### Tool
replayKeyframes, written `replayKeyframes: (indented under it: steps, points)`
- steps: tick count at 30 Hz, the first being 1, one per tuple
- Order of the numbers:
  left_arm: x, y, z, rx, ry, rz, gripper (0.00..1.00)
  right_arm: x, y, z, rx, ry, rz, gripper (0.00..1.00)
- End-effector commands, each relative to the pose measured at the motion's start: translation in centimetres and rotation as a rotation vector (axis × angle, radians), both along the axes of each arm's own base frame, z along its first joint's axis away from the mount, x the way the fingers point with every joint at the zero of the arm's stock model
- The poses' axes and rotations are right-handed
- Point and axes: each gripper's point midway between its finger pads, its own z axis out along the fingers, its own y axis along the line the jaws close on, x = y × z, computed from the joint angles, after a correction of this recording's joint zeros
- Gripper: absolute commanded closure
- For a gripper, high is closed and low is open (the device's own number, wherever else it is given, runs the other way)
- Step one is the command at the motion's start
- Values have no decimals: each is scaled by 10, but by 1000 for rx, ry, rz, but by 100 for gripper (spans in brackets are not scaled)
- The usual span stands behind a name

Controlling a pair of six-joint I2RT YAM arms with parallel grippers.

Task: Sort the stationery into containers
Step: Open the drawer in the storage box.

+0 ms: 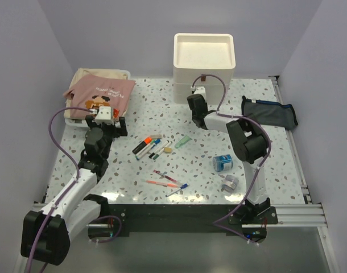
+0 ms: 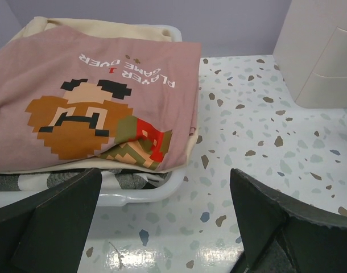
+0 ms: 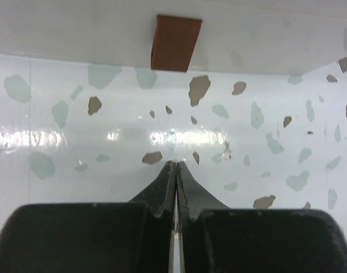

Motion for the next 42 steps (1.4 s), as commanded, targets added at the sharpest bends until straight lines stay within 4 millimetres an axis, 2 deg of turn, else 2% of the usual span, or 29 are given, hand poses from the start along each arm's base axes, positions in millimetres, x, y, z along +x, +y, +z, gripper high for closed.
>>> replayKeyframes:
  steps: [1, 2, 3, 5, 6, 8, 13, 15, 16, 23, 33, 35, 37, 42]
  points:
    - [-1, 1, 10, -24, -55, -3, 0, 3, 1, 47, 45, -122, -38, 85]
    - [-1, 1, 11, -24, -58, -5, 0, 7, -2, 50, 39, -145, -61, 65]
    - [-2, 0, 11, -24, -58, -8, 0, 10, -2, 48, 29, -150, -65, 58]
    - [-2, 1, 9, -21, -56, -6, 0, 22, 3, 55, 40, -192, -57, 52]
    - [-2, 1, 8, -21, -56, -6, 0, 26, 5, 49, 25, -188, -47, 52]
    - [-2, 1, 7, -19, -53, -8, 0, 36, 10, 54, 31, -214, -40, 51]
    - [-2, 3, 5, -11, -52, 1, 0, 48, 14, 46, 30, -229, -55, 51]
    - [-2, 5, 3, -5, -48, 5, 0, 55, 16, 50, 35, -244, -47, 52]
    - [-2, 5, 1, -4, -42, 8, 0, 56, 16, 42, 22, -230, -51, 53]
    - [-1, 8, 0, -7, -37, 18, 0, 70, 9, 50, 22, -269, -99, 52]
    - [0, 5, -4, -20, -32, 0, 0, 80, -7, 58, 20, -291, -140, 53]
    - [0, 4, -4, -22, -34, -4, 0, 82, -8, 58, 23, -291, -136, 59]
    - [0, 3, -6, -25, -31, -9, 0, 82, -9, 60, 27, -297, -142, 60]
    - [0, 1, -7, -29, -29, -21, 0, 81, -8, 66, 39, -300, -129, 72]
